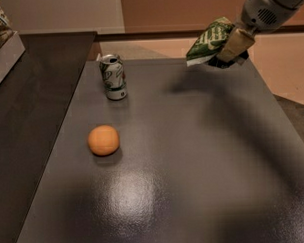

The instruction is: Pick green jalapeno chip bag

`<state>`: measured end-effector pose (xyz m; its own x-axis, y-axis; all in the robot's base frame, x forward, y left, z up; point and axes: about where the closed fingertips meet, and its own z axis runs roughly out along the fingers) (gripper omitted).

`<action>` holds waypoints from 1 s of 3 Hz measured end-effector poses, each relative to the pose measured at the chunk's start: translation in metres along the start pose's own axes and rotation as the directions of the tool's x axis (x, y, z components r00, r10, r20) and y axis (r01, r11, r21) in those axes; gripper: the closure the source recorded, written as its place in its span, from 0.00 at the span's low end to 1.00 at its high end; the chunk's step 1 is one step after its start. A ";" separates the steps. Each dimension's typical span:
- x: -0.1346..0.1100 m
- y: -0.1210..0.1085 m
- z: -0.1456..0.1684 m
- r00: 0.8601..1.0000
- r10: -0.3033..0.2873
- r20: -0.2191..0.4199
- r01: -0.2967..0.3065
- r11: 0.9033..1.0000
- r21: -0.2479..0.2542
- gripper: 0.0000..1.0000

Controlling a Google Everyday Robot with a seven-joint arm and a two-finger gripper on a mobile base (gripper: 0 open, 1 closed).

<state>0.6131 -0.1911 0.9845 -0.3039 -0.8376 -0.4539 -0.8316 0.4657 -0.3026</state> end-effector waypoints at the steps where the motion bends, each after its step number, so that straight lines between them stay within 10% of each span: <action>1: -0.011 0.002 -0.027 0.999 -0.038 0.025 0.037 0.999 0.021 1.00; 3: -0.021 0.006 -0.057 0.993 -0.093 0.072 0.089 0.995 0.050 1.00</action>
Offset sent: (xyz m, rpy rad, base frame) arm -0.0382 0.0038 0.0851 0.0038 -0.1239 0.0772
